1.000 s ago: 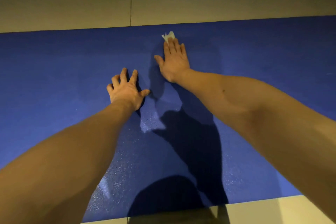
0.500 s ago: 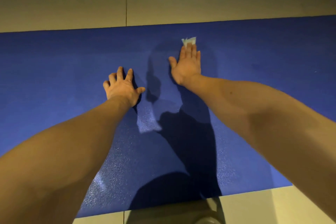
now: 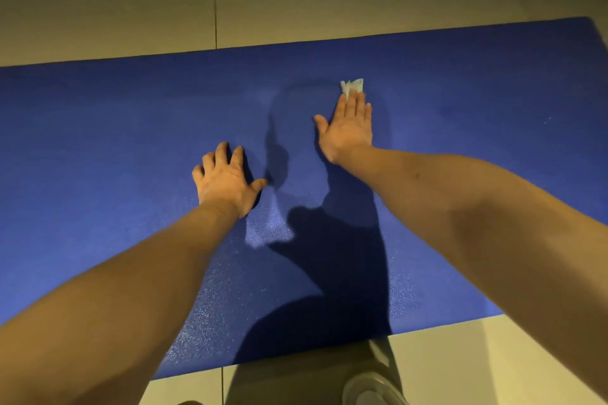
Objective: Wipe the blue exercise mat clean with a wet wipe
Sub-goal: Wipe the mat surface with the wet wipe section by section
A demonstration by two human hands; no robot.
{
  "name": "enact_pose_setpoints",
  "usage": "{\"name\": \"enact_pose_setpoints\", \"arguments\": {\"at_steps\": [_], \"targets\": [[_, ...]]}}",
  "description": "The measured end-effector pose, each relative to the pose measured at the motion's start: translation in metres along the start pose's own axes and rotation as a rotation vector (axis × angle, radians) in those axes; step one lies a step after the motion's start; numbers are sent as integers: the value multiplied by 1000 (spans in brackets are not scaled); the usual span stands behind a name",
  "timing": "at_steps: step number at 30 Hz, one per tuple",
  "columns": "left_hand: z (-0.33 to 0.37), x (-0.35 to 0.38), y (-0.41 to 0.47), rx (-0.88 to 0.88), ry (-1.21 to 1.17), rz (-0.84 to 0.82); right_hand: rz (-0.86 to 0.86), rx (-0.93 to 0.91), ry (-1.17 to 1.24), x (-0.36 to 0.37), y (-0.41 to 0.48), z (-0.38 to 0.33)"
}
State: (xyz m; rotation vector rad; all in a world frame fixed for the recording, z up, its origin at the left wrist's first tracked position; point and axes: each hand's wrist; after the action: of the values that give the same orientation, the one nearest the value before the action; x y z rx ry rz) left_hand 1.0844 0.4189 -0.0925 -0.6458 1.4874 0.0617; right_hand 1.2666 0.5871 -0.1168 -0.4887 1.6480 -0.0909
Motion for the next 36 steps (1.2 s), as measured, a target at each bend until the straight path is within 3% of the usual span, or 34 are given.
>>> {"name": "enact_pose_setpoints", "arguments": {"at_steps": [5,9,14,17,22,26,31,36], "targets": [[5,2,-6,-14,-23,13,-49,-244,18,31,-54,-35],[8,4,-13,-7,-16,11,-55,-396,-60,31,-61,-17],[10,6,-23,3,-10,1,-3,-125,-80,7,-38,35],[12,7,-29,0,-13,-3,-36,-48,-16,11,-47,19],[15,8,-36,-4,-16,-14,-96,-251,-5,42,-103,-23],[18,9,-44,9,-24,-19,-79,-423,-84,46,-113,-10],[19,12,-57,25,-8,-39,-12,-209,-68,27,-90,47],[20,14,-66,17,-23,-40,-56,-84,4,36,-115,19]]}}
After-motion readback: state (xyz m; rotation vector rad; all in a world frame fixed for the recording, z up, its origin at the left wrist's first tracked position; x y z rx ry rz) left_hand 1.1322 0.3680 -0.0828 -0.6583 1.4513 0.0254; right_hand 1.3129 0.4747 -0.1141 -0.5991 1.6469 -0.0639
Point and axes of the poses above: each hand's wrist, its own y-axis towards the middle knuckle, its own x-axis out of the palm, z = x × y, and after that the axes turned 5 degrees about y, right-handed
